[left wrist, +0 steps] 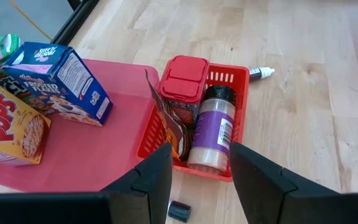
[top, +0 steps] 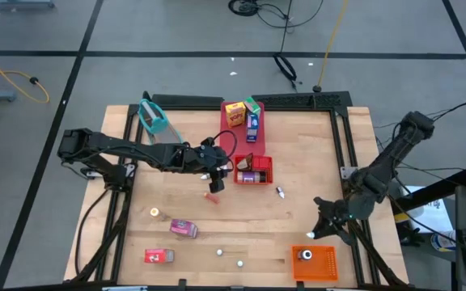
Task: Pick & Place Kitchen Items
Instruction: Put the violet food coloring bottle into the orange bin
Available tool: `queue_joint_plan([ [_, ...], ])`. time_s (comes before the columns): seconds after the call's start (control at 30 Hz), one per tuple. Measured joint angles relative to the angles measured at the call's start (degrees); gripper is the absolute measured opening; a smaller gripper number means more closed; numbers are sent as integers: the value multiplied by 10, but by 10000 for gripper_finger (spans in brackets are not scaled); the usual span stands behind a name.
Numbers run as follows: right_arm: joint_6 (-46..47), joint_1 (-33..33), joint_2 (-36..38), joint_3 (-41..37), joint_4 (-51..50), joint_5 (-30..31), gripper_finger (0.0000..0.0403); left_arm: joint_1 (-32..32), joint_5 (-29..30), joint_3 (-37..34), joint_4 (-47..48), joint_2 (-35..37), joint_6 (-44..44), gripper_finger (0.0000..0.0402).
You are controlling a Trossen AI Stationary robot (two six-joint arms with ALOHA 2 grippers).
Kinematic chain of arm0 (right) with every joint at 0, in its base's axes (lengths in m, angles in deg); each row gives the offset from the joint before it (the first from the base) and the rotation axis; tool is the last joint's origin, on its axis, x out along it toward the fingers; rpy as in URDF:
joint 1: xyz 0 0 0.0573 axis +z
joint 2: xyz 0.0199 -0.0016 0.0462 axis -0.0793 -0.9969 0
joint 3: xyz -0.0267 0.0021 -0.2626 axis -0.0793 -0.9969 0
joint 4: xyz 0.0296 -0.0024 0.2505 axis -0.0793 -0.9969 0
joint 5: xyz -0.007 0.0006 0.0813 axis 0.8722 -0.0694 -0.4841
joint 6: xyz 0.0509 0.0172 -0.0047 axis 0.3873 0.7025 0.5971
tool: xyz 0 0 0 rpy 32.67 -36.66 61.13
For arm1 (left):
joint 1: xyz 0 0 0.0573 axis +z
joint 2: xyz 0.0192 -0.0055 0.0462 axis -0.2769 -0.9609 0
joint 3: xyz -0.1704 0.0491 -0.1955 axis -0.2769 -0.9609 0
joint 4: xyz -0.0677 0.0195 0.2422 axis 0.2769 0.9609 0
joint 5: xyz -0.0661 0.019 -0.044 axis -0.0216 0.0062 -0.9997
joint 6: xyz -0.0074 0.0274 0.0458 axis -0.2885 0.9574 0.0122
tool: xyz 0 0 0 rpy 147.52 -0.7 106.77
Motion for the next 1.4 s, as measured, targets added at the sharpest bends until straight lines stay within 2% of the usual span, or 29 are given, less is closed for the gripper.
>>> queue_joint_plan([
  [0.27,45,109,-57,0,54,85,43,0,0,0,0,0,-2,161],
  [0.47,68,157,-113,0,90,134,43,0,0,0,-1,0,-8,161],
  [0.77,106,180,-196,0,145,147,45,0,0,0,-1,0,-10,161],
  [1.03,116,183,-224,0,178,148,50,0,0,0,-1,0,-10,161],
  [1.4,170,183,-233,0,171,149,105,0,0,0,-1,0,-10,161],
])
